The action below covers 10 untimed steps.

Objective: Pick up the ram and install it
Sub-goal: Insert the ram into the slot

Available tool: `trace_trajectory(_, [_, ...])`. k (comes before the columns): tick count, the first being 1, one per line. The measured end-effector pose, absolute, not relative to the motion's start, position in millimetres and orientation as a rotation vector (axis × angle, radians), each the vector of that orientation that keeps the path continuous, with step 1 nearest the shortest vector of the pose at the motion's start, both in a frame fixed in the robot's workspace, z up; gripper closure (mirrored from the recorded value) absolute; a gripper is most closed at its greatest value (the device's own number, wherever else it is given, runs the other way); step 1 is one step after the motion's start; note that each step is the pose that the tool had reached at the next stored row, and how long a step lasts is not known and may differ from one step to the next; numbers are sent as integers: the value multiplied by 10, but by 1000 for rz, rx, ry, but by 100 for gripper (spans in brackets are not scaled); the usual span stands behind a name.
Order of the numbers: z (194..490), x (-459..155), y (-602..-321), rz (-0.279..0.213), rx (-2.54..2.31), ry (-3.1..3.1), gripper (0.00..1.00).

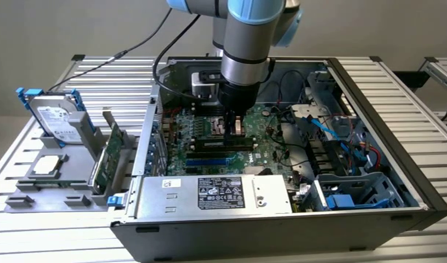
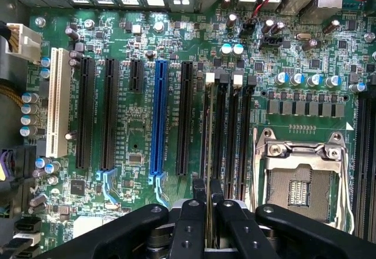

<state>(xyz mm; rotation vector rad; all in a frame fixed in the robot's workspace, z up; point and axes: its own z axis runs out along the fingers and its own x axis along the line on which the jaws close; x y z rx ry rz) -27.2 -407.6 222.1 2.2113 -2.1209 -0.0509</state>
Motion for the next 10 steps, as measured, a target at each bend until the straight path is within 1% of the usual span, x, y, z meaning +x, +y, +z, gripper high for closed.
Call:
trace_trajectory(9, [2214, -260, -4077, -48, 2210, -2119, 86])
trace_trajectory(10, [2214, -259, -4077, -48, 2209, -2119, 84])
